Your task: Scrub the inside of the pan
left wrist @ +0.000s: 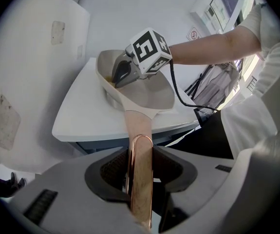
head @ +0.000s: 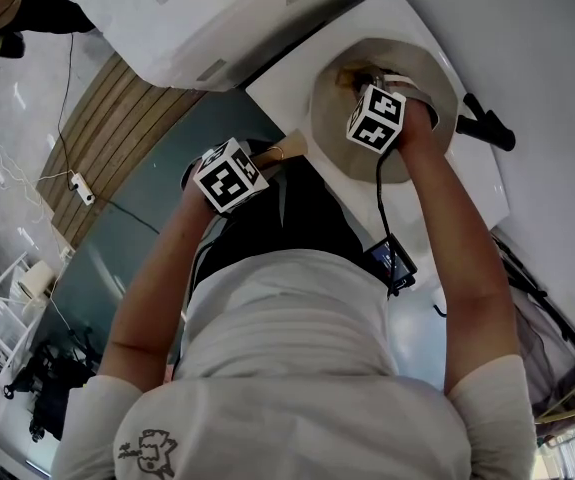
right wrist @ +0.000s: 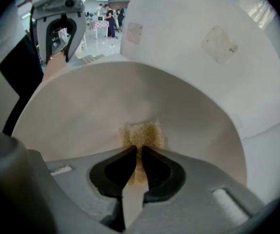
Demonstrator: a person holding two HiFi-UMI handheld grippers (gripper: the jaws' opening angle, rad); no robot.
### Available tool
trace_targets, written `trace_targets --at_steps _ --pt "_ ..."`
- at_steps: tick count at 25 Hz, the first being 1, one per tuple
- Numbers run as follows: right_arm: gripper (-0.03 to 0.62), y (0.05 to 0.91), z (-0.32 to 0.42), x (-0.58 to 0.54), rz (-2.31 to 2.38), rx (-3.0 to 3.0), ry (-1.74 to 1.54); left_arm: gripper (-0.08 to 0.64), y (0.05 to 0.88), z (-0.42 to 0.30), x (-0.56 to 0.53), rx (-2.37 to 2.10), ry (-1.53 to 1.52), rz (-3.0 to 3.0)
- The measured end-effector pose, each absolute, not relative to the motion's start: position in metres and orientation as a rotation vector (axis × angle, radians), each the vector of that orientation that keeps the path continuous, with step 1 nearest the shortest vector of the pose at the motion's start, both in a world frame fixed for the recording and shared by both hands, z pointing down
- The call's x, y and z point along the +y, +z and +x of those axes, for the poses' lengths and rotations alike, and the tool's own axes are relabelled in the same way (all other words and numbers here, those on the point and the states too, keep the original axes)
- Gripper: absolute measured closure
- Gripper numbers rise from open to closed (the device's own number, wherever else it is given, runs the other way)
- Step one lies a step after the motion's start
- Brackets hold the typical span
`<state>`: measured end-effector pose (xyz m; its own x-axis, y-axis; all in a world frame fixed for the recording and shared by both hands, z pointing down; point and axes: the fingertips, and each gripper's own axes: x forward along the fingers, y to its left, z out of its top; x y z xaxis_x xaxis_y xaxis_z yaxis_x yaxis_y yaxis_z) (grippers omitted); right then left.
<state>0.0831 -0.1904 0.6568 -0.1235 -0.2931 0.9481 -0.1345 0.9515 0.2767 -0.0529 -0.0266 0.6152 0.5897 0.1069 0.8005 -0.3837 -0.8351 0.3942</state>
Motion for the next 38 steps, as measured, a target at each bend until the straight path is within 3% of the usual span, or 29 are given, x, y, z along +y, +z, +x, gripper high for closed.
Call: trace_targets --at_steps 11,23,31,38 --pt "0.549 0.668 0.065 -0.1 0.095 -1.853 0.068 0.407 0.614 -0.053 -0.025 -0.214 1.192 2.26" --pt "0.551 0.675 0.126 -0.049 -0.013 -1.693 0.221 0.408 0.611 -0.049 -0.023 -0.189 1.189 2.266" --pt "0.548 0.679 0.195 -0.077 0.088 -1.46 0.173 0.411 0.613 -0.045 -0.019 -0.154 1.179 2.249" --pt "0.549 0.663 0.221 -0.153 0.356 -1.332 -0.062 0.411 0.613 -0.046 -0.02 -0.159 1.182 2.244"
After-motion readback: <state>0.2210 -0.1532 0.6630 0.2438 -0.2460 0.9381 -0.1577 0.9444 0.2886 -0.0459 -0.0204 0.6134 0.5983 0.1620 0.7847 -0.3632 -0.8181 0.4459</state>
